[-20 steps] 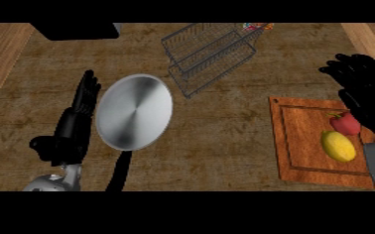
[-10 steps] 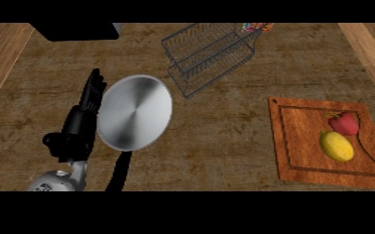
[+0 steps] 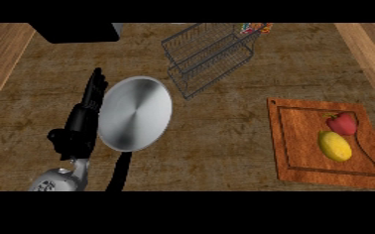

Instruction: Pick the lemon from the cutting board and place it in the tiered basket

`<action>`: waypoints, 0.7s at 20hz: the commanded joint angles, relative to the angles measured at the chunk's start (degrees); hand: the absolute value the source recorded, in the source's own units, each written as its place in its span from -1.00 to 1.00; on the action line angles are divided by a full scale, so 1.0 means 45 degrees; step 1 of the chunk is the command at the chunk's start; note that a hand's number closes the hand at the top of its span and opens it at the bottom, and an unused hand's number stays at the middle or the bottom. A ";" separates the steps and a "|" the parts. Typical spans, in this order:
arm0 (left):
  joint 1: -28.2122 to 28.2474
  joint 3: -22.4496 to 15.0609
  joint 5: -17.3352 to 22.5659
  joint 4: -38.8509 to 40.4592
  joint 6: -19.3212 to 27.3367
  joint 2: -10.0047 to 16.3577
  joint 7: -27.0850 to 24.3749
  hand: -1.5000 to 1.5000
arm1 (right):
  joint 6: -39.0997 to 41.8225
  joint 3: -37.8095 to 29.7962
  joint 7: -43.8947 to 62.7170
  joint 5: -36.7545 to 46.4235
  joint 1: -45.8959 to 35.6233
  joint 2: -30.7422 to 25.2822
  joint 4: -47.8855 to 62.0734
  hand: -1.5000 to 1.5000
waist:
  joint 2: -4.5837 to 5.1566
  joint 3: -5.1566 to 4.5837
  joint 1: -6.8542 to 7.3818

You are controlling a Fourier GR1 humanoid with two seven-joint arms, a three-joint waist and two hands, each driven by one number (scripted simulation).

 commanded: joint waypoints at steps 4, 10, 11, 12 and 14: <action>-0.0466 -0.0239 -0.0183 0.0362 0.0049 -0.0376 0.0112 0.00 | 0.2542 -0.1317 -0.0921 0.3984 -0.0284 0.0155 -0.3138 -1.00 | 0.0060 -0.0001 0.0175; -0.0396 -0.0171 -0.0112 0.0234 -0.0316 -0.0265 -0.0149 0.00 | 0.2795 -0.1447 -0.1971 0.6706 0.0671 0.1584 -0.5117 -1.00 | 0.0063 -0.0015 0.0399; -0.0261 -0.0155 -0.0212 0.0418 -0.0046 -0.0496 -0.0334 0.00 | 0.3014 -0.1678 -0.2358 0.6920 0.0764 0.1521 -0.5045 -1.00 | 0.0064 -0.0019 0.0386; -0.0338 -0.0160 -0.0078 0.0364 -0.0248 -0.0398 0.0021 0.00 | 0.3076 -0.1602 -0.2531 0.7023 0.1150 0.1626 -0.5613 -1.00 | 0.0026 -0.0024 0.0276; -0.0918 0.0045 -0.0176 0.0643 -0.0153 -0.0395 0.0396 0.00 | 0.2787 -0.1497 -0.2883 0.7579 0.1213 0.1720 -0.6166 -1.00 | 0.0035 -0.0035 0.0285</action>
